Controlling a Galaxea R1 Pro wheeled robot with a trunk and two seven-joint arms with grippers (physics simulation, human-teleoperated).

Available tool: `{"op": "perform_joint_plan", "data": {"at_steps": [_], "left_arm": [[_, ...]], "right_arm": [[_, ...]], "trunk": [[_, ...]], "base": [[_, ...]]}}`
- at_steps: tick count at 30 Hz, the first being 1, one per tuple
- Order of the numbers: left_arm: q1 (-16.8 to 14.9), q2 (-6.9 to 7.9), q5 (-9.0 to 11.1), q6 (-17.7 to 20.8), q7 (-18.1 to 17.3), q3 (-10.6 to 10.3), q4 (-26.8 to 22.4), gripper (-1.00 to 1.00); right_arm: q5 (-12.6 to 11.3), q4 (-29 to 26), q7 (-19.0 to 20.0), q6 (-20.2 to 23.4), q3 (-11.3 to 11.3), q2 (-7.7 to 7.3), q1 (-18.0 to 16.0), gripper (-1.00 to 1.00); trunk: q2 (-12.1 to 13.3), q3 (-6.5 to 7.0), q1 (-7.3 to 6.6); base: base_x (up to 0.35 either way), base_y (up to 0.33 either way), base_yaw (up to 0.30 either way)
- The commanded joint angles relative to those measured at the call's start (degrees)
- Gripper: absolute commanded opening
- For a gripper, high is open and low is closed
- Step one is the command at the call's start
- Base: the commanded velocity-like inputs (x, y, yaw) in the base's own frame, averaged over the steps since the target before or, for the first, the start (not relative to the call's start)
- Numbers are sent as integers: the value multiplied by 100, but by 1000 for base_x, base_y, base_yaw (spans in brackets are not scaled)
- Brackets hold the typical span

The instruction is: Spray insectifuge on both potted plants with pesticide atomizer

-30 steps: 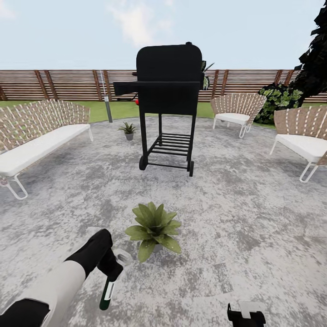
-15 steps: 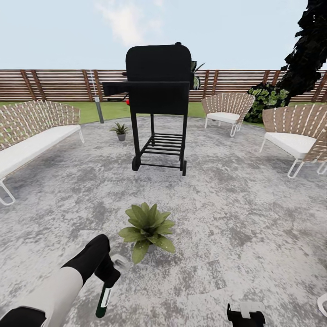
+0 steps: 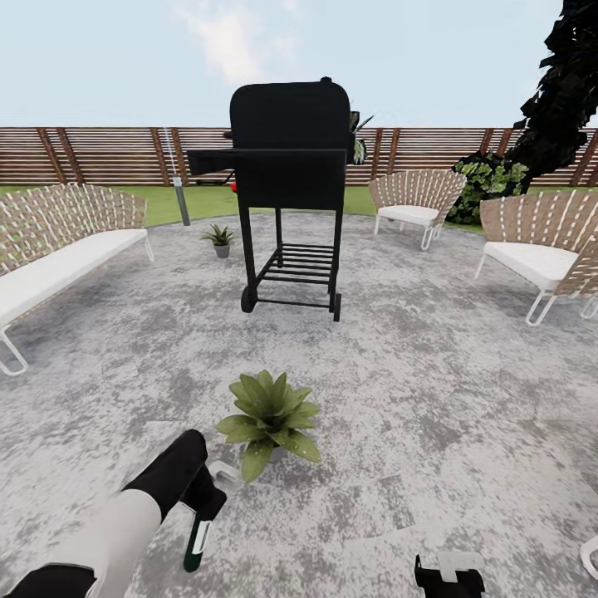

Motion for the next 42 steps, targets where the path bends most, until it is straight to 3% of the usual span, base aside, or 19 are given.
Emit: {"op": "perform_joint_plan", "data": {"at_steps": [1, 4, 10, 23, 30, 36, 40, 42], "left_arm": [[-2, -51, -96, 1, -57, -10, -34, -100], [-2, -66, -99, 0, -51, -5, -64, -100], [62, 122, -140, -13, -41, -36, -4, -100], [218, 93, -155, -23, -16, -15, -85, -100], [218, -15, -103, -13, 639, 11, -367, -100], [218, 13, -100, 5, 754, 30, -806, -100], [218, 117, -130, -4, 761, 397, -825, -100], [226, 132, -143, -18, 755, 446, -763, -100]], "right_arm": [[64, 5, -53, 4, 10, 0, -3, 100], [61, 5, -53, 4, 10, 0, -3, 100], [61, 5, -53, 4, 10, 0, -3, 100], [59, 5, -53, 4, 10, -2, -3, 100], [60, 5, -53, 4, 10, 0, -3, 100], [59, 5, -53, 4, 8, 0, -3, 100], [59, 5, -53, 4, 10, -2, -3, 100], [65, 5, -53, 4, 7, -12, -3, 100]], "trunk": [[-2, -5, -1], [-2, -5, -1], [-2, -5, -1], [-2, -5, -1], [-2, -5, -1], [-2, -5, -1], [-2, -5, -1], [-2, -5, -1]], "base": [[0, 0, 0], [0, 0, 0], [-20, -1, 0], [-179, 83, -158], [-5, 18, -228], [0, 0, -31], [0, 0, -2], [0, 0, 0]]}}
